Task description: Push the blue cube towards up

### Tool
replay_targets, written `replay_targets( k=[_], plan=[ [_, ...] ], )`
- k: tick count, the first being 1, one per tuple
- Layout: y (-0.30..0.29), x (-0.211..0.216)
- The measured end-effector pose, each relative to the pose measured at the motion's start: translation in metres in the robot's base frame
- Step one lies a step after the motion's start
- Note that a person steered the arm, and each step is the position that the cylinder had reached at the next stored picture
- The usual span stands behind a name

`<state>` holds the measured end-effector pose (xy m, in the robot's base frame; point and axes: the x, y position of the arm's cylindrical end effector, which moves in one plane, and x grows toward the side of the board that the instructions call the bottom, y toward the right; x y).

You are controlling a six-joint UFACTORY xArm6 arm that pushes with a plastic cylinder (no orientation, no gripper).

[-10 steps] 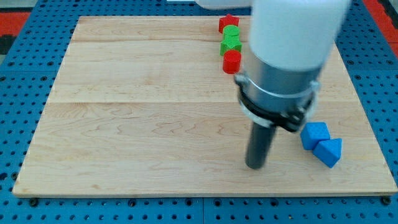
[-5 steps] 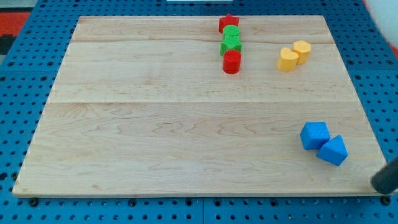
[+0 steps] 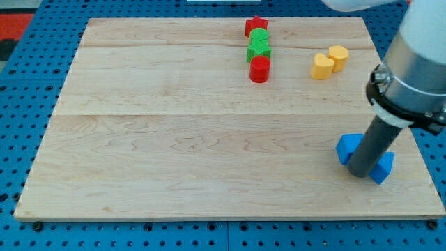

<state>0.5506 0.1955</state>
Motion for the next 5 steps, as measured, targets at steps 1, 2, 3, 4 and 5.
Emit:
replay_targets(
  k=[1, 2, 3, 4, 5],
  plan=[
    [-0.004, 0.000],
    [-0.006, -0.010],
    [-0.006, -0.036],
    [-0.006, -0.064],
    [-0.006, -0.074]
  ],
)
